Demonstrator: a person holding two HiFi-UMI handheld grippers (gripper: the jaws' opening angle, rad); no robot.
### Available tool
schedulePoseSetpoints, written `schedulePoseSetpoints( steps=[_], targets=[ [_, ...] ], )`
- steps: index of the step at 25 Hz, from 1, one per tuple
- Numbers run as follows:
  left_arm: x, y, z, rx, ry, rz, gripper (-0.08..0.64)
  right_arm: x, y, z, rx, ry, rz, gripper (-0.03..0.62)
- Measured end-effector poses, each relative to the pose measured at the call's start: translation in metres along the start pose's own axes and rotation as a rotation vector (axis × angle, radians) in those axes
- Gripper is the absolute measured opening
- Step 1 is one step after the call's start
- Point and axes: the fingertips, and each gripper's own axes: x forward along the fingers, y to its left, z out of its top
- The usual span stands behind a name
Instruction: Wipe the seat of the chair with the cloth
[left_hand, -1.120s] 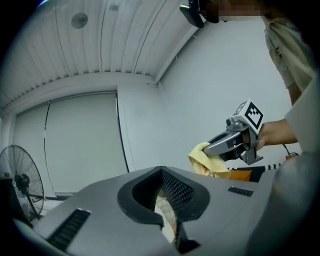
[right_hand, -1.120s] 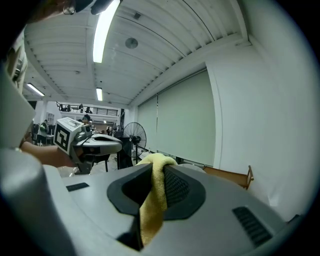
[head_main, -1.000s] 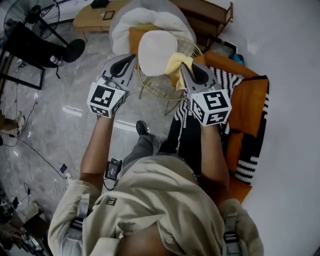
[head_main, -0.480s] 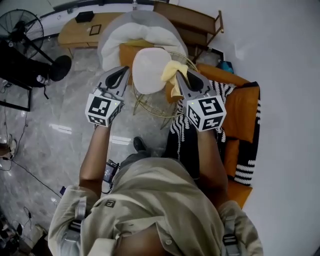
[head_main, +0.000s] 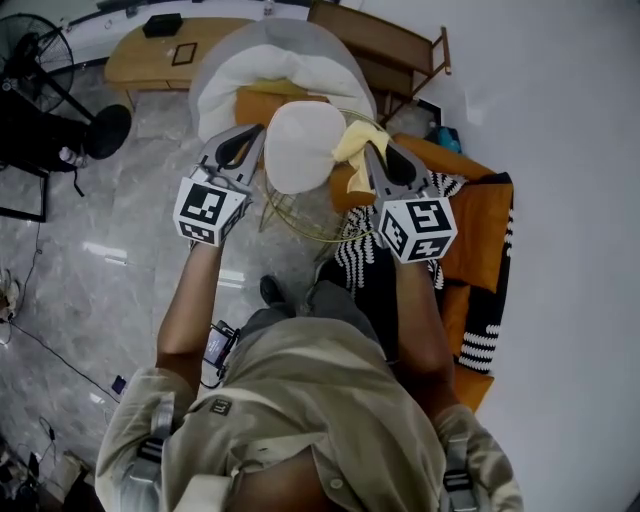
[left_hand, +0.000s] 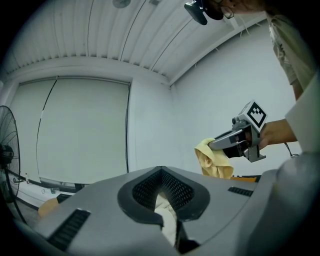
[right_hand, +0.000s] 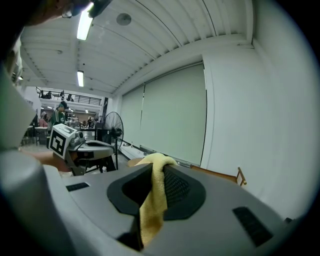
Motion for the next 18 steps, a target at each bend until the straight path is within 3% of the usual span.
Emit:
schedulePoseSetpoints(
  steps=[9, 14, 18],
  targets=[
    [0.021, 0.030, -0.022, -0.036, 0.067, 0.059, 0.009, 0.056, -0.030, -0.020, 0.039, 0.012, 0.009, 0.060],
    [0.041, 0.038, -0.045, 0.021, 0.105, 0.055, 0.009, 0.092, -0.056, -0.043, 0.058, 0.032, 0.016, 0.060],
    [0.056, 0.049, -0.069, 0.023, 0.144, 0.078, 0.009, 0.129, -0.074, -0.069, 0.081, 0.044, 0.026, 0.060]
  ],
)
